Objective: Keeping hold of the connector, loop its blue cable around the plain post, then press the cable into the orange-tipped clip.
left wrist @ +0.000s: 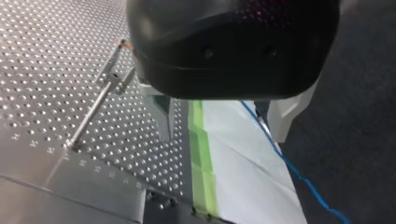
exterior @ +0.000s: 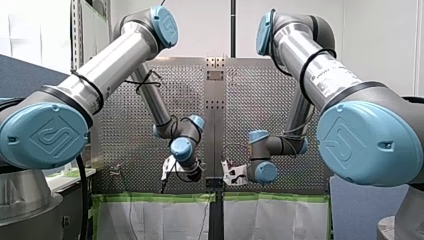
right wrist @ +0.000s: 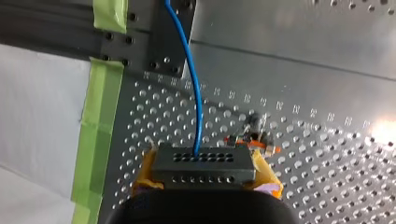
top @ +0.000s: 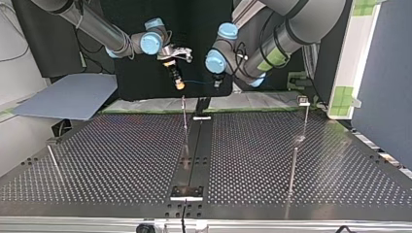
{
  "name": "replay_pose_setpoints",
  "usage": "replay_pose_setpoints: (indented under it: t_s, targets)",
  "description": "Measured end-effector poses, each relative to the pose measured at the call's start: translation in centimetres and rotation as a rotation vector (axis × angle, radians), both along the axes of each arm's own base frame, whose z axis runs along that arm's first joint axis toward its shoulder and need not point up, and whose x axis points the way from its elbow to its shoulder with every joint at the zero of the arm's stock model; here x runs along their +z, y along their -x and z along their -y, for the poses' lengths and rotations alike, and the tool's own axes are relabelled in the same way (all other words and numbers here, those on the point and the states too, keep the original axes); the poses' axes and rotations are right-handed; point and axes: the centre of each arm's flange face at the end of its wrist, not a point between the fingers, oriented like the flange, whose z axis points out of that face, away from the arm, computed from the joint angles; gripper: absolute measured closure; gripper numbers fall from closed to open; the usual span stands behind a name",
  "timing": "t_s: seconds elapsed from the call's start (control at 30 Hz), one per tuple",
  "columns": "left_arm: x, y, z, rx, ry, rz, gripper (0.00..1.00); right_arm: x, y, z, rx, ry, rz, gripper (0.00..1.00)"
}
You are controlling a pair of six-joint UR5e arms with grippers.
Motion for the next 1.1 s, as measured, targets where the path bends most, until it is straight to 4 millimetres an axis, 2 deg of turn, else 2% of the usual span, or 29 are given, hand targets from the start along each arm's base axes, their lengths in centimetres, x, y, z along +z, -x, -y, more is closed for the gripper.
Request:
replay_pose_setpoints:
  t_s: [0.3, 0.7, 0.9, 1.1]
  targets:
    - [2.1, -2.3, 0.7, 0.014, -0.063, 0.019, 0.0, 0.0, -0.1, -0.1, 0.052, -0.003, 0.006, 1.0]
    - [6.1, -6.8, 0.6, 0.076, -0.153, 0.047, 0.0, -0.1, 0.8, 0.7, 0.033, -0.011, 0.003, 1.0]
    - [7.4, -7.2, 0.6, 0.076, -0.166, 0.025, 0.0, -0.1, 1.1, 1.0, 0.026, -0.01, 0.004, 1.0]
    - [10.7, -7.5, 0.4, 0.086, -0.169, 0.033, 0.0, -0.1, 1.3, 1.3, 0.02, -0.006, 0.005, 1.0]
